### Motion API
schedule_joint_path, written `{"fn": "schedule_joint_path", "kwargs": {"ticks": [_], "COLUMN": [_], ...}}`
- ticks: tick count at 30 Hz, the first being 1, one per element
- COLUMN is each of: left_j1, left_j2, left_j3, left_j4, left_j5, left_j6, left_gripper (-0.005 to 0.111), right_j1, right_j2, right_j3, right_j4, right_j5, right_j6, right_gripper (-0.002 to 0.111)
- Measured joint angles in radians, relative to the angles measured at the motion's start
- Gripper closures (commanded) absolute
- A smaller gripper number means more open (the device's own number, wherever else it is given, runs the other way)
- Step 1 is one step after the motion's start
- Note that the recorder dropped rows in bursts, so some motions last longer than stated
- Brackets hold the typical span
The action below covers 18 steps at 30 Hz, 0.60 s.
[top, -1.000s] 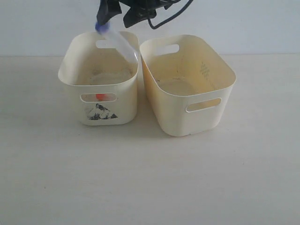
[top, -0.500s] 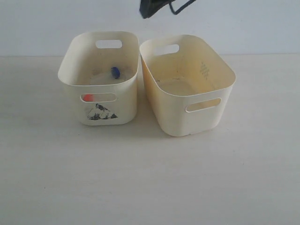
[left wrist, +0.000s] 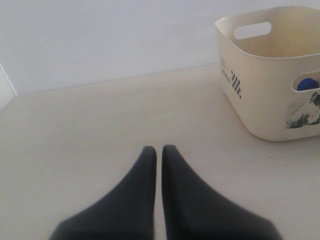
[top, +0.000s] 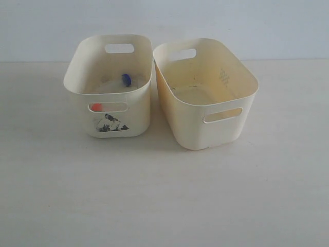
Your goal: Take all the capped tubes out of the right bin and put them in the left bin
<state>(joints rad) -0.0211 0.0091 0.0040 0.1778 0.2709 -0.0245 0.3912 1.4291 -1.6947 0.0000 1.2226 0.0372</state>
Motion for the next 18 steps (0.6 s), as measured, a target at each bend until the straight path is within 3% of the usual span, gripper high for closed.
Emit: {"fn": "schedule_joint_path", "kwargs": {"ticks": [3,11,13,15,18], "left_j1": [0.0,0.0,0.0,0.0,0.0], "left_j2": [0.0,0.0,0.0,0.0,0.0], "left_j3": [0.0,0.0,0.0,0.0,0.0], "left_j4": [0.0,0.0,0.0,0.0,0.0], "left_j5": [0.0,0.0,0.0,0.0,0.0], "left_j6": [0.0,0.0,0.0,0.0,0.0], "left_gripper": [0.102,0.102,0.102,0.102,0.102], "right_j1": [0.0,0.0,0.0,0.0,-0.073], "right_j2": [-0.1,-0.228,-0.293,-0.417,-0.656], "right_j3": [0.087,0.107,0.185,0.349,0.714], "right_j4": [0.0,-0.01,-0.024,-0.029,-0.014], "right_j5": [0.005,-0.002,-0.093,-0.296,-0.677], "right_j6": [0.026,0.034,0.034,0.031,0.0], "right_gripper": [0.109,0.109,0.109,0.109,0.109]}}
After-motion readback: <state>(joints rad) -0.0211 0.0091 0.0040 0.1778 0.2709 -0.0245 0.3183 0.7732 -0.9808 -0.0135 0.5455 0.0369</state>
